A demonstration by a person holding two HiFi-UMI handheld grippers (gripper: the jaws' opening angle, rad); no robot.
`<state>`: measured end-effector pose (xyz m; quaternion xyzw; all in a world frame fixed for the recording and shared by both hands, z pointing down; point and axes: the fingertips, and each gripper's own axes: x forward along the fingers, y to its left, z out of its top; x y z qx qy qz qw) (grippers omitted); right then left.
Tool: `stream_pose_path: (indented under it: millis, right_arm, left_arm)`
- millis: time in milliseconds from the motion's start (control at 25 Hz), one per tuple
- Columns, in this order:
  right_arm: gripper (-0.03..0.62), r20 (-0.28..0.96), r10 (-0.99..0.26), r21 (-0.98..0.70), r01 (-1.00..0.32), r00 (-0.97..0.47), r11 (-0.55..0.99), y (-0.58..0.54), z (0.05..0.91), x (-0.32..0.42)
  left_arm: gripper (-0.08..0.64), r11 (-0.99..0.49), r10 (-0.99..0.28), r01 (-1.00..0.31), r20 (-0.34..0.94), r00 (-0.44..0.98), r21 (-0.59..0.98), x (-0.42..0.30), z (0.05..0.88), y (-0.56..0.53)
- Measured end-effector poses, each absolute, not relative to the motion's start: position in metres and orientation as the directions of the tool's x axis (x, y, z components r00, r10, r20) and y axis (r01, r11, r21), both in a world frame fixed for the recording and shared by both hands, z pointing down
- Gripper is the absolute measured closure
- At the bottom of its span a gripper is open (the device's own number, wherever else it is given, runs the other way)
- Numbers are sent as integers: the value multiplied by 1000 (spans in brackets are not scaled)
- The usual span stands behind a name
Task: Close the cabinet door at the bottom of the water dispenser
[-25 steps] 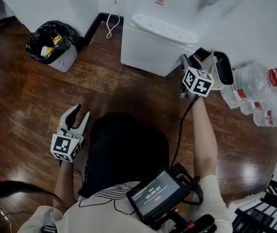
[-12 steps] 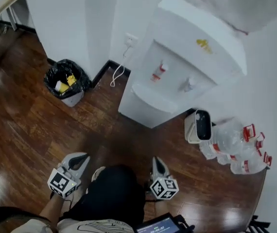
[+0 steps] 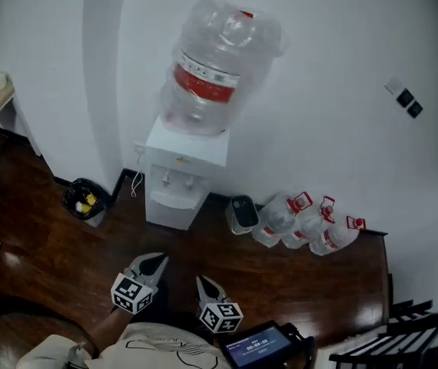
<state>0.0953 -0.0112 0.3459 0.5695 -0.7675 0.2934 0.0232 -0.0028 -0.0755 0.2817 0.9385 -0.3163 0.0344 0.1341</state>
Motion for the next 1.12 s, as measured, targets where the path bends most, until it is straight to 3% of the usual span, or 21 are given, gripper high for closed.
stream_pose_path:
  millis: [160, 360, 480, 680, 1120]
  right_arm:
    - [589, 268, -908, -340, -914, -321, 222, -7, 218, 94]
    - [589, 126, -947, -271, -929, -295, 253, 22, 120, 75]
    - [589, 122, -947, -296, -922, -297, 251, 42, 115, 46]
    - [591, 218, -953, -316, -939, -211, 136, 52, 144, 14]
    - [591, 159, -973, -210, -968, -169, 134, 51, 120, -45]
  left_arm:
    - [546, -778, -594, -597, 82, 800, 194, 5, 170, -44]
    - [558, -748, -636, -640, 87, 767, 176, -19, 114, 7]
    - [558, -750, -631, -635, 88, 771, 185, -37, 110, 33]
    - [557, -772, -591, -597, 98, 801, 221, -67, 119, 32]
    - [558, -812, -553, -544, 23, 833, 211, -107, 94, 27]
